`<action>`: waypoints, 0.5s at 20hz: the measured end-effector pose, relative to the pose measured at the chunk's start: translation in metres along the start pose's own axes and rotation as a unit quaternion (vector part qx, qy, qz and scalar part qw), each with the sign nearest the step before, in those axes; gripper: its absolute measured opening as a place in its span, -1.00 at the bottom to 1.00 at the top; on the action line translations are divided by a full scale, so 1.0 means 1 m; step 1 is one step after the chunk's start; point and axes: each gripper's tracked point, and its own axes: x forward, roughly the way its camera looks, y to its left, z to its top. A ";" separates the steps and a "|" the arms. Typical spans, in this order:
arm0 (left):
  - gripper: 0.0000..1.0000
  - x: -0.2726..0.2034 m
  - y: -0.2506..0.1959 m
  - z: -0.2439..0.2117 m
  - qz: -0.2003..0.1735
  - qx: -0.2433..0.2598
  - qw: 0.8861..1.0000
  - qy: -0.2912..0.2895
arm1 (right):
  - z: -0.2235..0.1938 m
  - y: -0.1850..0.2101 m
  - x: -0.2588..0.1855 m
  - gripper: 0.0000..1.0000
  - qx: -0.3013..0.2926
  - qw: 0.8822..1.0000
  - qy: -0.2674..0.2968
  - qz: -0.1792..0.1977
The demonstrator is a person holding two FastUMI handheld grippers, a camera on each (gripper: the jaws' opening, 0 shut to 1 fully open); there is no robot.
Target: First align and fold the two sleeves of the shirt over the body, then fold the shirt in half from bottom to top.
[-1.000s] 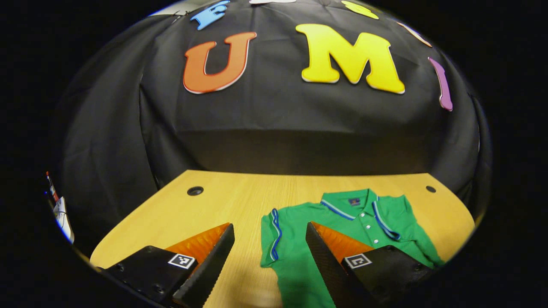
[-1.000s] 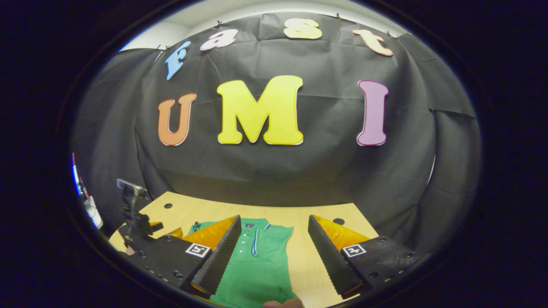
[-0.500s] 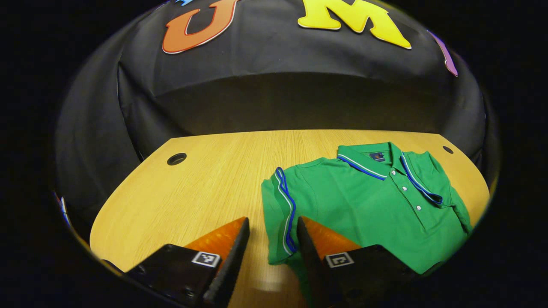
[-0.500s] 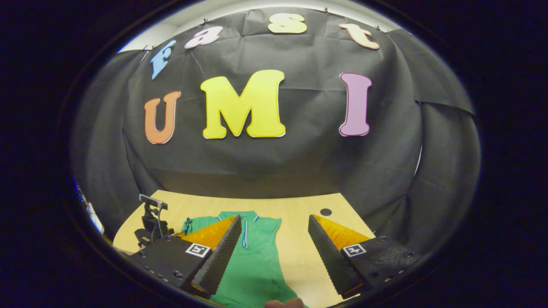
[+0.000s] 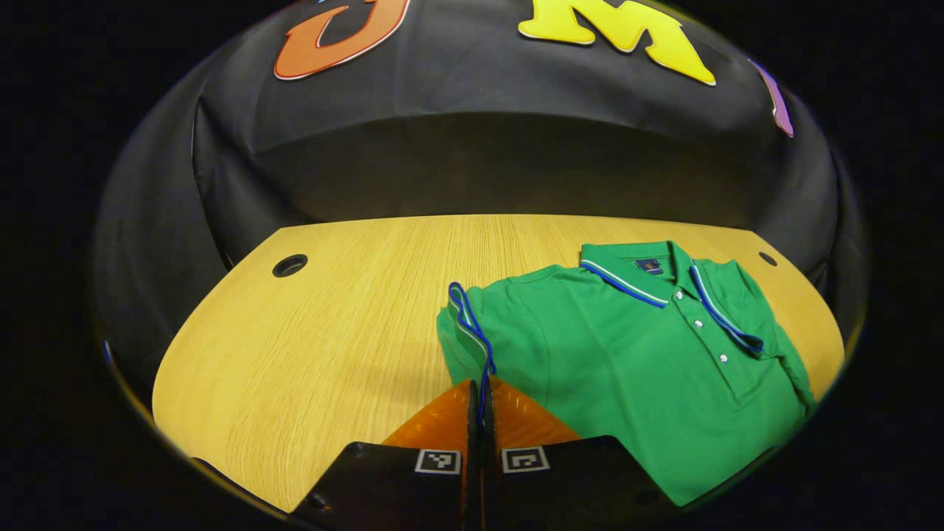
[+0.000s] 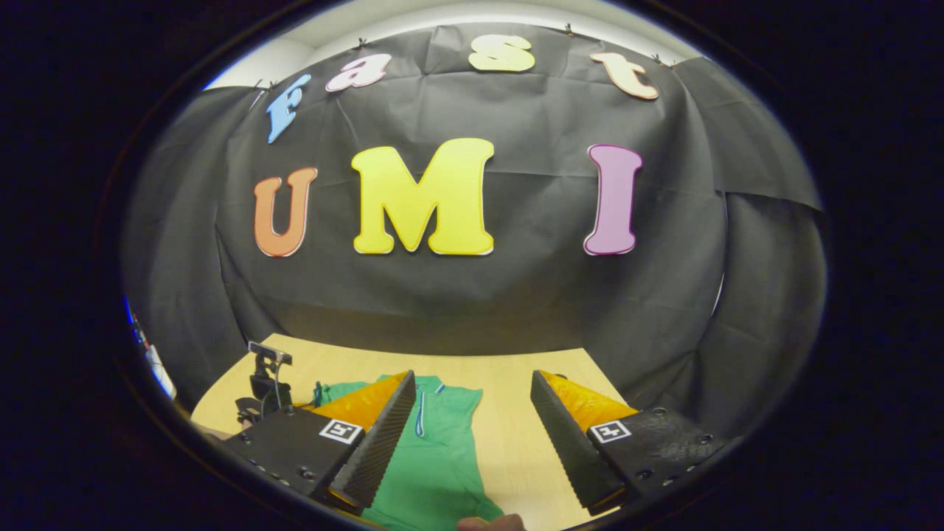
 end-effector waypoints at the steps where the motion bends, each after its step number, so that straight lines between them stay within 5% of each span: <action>1: -0.87 -0.005 0.001 0.007 0.000 -0.007 1.000 -0.007 | 0.000 -0.001 -0.001 0.92 0.004 1.000 -0.001 0.002; 10: -0.89 -0.045 -0.060 0.081 -0.017 0.006 0.997 -0.070 | 0.009 -0.019 -0.017 0.92 0.008 1.000 -0.026 0.007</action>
